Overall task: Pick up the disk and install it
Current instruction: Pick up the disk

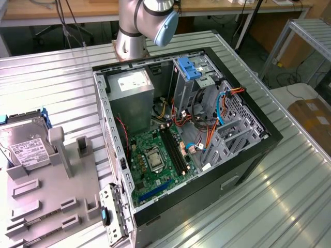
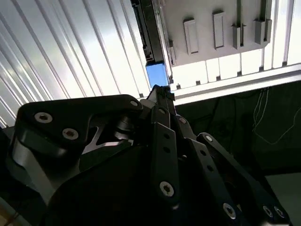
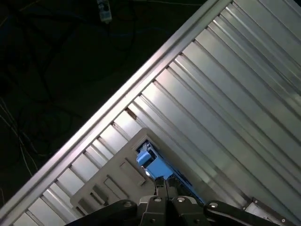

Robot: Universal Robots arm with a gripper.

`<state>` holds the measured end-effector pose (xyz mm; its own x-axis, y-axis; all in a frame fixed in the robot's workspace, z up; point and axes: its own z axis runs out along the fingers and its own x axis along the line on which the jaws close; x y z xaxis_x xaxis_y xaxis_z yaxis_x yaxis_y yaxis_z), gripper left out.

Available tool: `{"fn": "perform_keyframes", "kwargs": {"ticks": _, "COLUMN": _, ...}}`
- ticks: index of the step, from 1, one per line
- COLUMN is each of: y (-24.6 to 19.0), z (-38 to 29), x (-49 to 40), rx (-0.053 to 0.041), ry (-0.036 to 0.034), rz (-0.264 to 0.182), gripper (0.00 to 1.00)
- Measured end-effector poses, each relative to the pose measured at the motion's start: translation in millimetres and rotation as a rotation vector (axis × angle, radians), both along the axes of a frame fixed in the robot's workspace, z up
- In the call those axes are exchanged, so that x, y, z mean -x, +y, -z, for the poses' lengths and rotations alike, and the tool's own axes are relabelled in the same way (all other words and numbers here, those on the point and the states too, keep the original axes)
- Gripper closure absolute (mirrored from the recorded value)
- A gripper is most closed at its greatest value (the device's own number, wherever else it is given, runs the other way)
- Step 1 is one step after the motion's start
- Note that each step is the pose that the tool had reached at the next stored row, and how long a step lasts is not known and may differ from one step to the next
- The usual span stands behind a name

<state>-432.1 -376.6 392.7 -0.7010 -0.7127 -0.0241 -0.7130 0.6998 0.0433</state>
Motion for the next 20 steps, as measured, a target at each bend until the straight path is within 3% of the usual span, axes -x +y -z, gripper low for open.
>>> {"fn": "perform_keyframes", "kwargs": {"ticks": 9, "y": 0.0, "z": 0.0, "x": 0.0, "rx": 0.0005, "ry": 0.0001, "rz": -0.192, "gripper": 0.89}}
{"fn": "perform_keyframes", "kwargs": {"ticks": 12, "y": 0.0, "z": 0.0, "x": 0.0, "rx": 0.0009, "ry": 0.0000, "rz": -0.290, "gripper": 0.89}}
{"fn": "perform_keyframes", "kwargs": {"ticks": 20, "y": 0.0, "z": 0.1, "x": 0.0, "rx": 0.0018, "ry": 0.0001, "rz": -0.491, "gripper": 0.89}}
